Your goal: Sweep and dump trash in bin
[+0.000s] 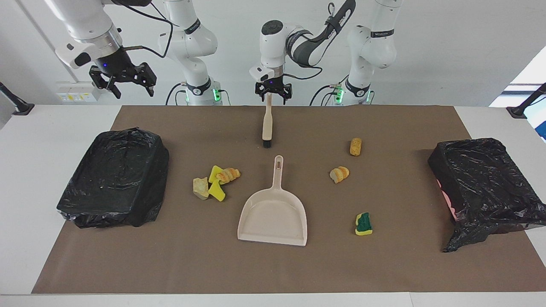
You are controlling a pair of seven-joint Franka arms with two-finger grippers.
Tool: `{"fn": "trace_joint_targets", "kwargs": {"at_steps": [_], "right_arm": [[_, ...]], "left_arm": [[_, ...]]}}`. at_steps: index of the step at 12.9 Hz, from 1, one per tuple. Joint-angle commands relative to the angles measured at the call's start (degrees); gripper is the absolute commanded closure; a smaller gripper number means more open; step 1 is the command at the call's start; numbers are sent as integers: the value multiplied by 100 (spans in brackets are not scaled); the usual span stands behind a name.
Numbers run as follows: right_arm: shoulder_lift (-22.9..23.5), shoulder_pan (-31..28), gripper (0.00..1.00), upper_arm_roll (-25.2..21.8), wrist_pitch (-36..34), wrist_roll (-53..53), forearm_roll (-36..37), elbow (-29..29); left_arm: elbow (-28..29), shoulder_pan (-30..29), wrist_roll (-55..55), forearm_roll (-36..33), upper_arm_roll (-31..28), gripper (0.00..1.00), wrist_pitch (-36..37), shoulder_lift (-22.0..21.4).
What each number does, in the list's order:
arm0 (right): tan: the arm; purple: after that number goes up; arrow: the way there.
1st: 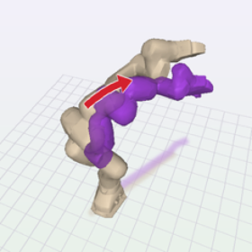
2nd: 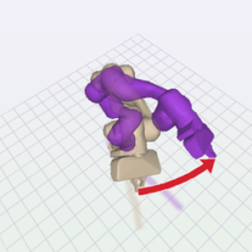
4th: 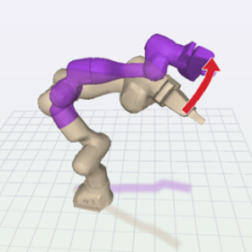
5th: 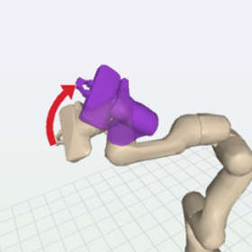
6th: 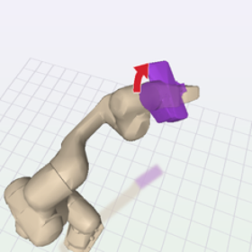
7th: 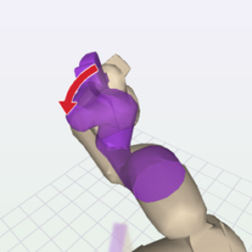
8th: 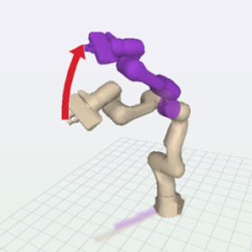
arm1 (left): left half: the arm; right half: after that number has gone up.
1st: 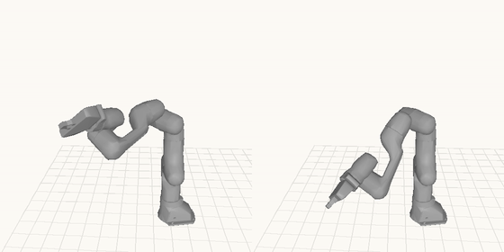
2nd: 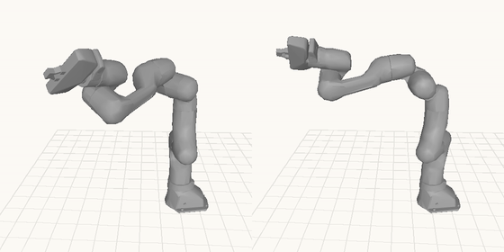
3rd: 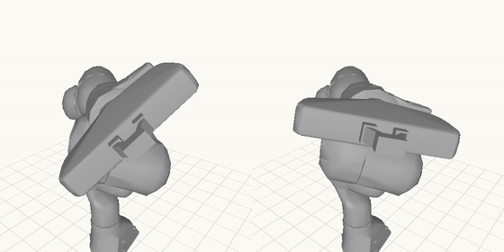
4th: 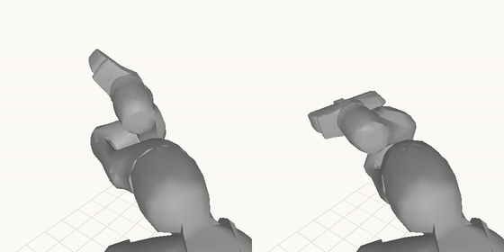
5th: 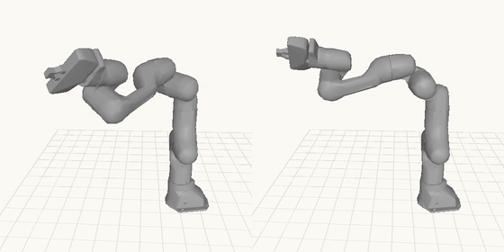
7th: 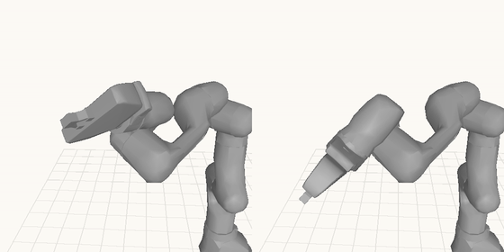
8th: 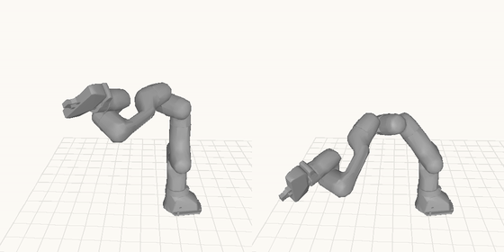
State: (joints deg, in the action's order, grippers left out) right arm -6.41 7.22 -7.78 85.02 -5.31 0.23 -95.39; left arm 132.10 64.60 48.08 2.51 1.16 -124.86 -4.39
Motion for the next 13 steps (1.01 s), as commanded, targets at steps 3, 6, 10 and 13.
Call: {"fn": "trace_joint_targets", "kwargs": {"at_steps": [3,6,10,13], "right_arm": [[359,631,0,39,857,865,-41,-173],[666,754,0,39,1111,935,-137,-164],[1492,1141,0,109,1297,2139,-557,223],[1670,1404,0,163,1771,2666,-823,40]], "left_arm": [[202,185,-36,425,-89,0,-170,-45],[167,299,60,488,-98,0,-495,315],[149,299,61,496,-107,32,-443,325],[149,282,52,496,-107,81,-442,333]]}}
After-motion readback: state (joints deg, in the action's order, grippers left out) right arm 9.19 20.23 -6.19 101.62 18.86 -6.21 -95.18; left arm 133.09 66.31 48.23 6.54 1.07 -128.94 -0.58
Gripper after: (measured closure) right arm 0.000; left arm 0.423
